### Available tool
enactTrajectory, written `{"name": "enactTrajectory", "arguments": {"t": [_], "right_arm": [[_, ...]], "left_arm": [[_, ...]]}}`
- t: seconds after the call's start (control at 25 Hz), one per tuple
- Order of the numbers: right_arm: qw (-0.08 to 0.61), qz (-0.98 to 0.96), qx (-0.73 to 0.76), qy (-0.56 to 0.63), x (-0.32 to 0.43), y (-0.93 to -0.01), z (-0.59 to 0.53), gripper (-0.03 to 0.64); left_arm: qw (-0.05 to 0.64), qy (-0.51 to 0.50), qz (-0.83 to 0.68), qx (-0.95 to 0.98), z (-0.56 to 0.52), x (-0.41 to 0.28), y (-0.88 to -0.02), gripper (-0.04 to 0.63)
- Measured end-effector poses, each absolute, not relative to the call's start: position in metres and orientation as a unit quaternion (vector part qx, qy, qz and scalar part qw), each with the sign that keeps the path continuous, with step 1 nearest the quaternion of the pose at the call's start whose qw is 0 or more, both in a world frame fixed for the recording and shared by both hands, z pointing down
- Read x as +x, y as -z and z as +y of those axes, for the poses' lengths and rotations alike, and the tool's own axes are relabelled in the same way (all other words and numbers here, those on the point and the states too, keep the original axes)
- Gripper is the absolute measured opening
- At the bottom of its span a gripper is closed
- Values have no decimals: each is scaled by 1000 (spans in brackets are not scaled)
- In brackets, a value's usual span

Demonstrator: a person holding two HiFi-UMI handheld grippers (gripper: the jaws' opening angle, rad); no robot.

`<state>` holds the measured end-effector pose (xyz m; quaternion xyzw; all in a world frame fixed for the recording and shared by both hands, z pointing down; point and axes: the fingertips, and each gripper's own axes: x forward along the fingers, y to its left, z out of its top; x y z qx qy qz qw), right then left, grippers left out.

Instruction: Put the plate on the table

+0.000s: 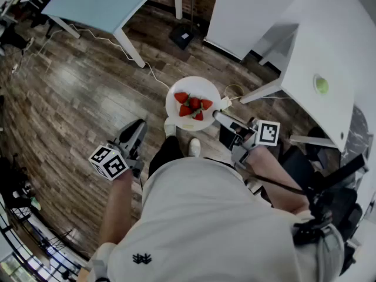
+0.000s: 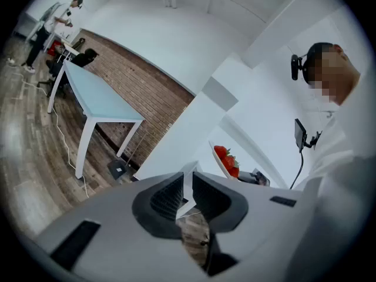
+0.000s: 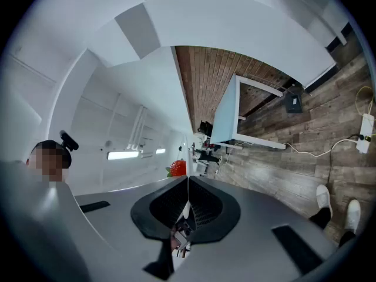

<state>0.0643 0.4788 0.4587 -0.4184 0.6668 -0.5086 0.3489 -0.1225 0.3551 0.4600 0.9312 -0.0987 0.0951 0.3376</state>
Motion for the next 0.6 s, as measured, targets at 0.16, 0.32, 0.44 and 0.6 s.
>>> {"name": "enactTrajectory", "arguments": {"t": [0.16, 0.32, 0.44, 0.6], "right_arm": [[343, 673, -422, 502, 66, -458, 484, 14], [340, 673, -414, 510, 62, -456, 483, 14], [352, 665, -405, 519, 65, -460, 482, 14], [344, 659, -408, 530, 67, -472, 472, 14]], "left_arm": [[325, -89, -90, 937, 366, -116, -454, 50], [337, -74, -101, 933, 371, -124, -453, 50], [338, -75, -108, 932, 375, -127, -455, 49], [339, -75, -115, 931, 370, -127, -453, 49]]}}
